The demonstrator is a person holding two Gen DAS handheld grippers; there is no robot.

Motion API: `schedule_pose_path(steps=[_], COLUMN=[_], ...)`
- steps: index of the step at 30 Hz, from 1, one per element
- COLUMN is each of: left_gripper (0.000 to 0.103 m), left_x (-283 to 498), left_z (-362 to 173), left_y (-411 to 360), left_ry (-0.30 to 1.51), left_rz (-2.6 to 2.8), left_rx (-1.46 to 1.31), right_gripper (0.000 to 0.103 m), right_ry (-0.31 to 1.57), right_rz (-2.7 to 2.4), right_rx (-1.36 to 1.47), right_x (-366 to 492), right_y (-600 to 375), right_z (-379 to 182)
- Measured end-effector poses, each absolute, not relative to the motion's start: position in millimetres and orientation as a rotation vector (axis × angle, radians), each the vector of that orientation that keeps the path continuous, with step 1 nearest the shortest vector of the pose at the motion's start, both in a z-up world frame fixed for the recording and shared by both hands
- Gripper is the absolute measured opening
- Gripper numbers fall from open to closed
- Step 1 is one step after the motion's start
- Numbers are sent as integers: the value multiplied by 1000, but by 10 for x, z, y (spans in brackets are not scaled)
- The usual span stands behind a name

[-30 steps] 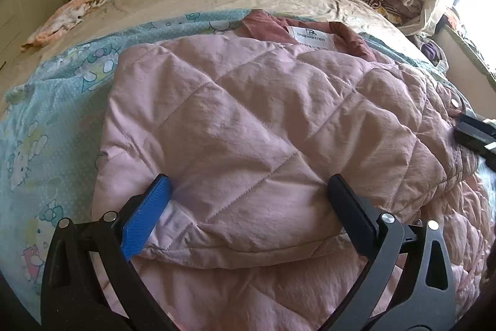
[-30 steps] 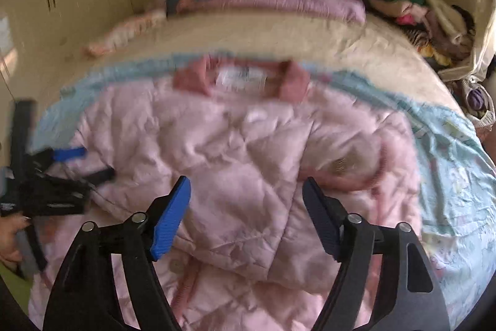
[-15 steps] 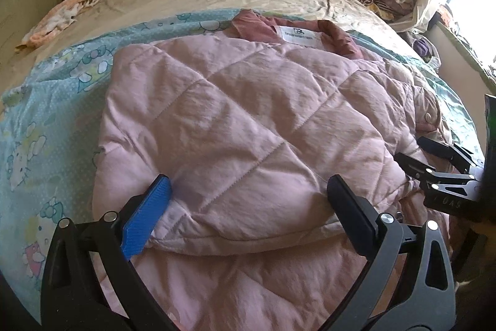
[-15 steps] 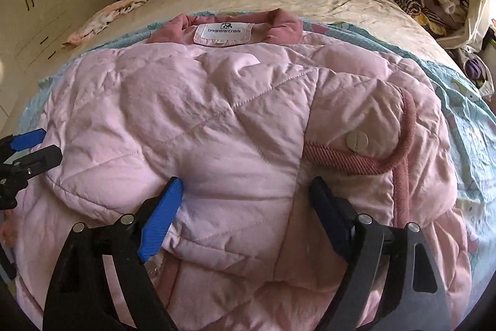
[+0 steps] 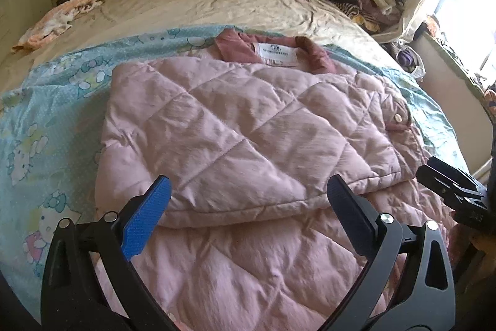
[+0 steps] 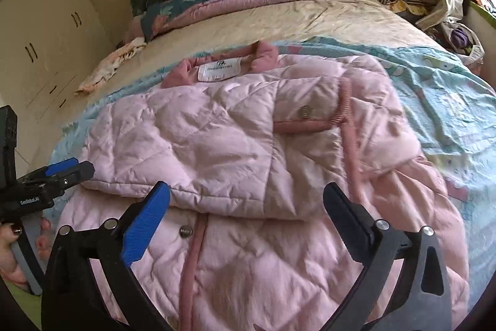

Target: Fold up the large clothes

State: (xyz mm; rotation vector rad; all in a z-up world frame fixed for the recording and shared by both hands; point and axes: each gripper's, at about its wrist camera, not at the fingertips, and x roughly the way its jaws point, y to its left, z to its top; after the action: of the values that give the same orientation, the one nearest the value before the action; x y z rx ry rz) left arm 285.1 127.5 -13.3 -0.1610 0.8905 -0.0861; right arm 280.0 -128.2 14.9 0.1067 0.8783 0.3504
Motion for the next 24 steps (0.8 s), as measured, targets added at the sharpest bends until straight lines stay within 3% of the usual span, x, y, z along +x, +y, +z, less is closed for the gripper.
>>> schedule_pose_path(steps=[24], left_gripper=[94], left_x=[2367], left_z=[445], left_y=[1136], left_ry=[776], left_rz=[-110], left_rx=[-179], right_gripper=[99], right_ry=[698], right_rz=[303], right_rx=[125], right_x=[2215], right_y=[-1580], right_z=[868])
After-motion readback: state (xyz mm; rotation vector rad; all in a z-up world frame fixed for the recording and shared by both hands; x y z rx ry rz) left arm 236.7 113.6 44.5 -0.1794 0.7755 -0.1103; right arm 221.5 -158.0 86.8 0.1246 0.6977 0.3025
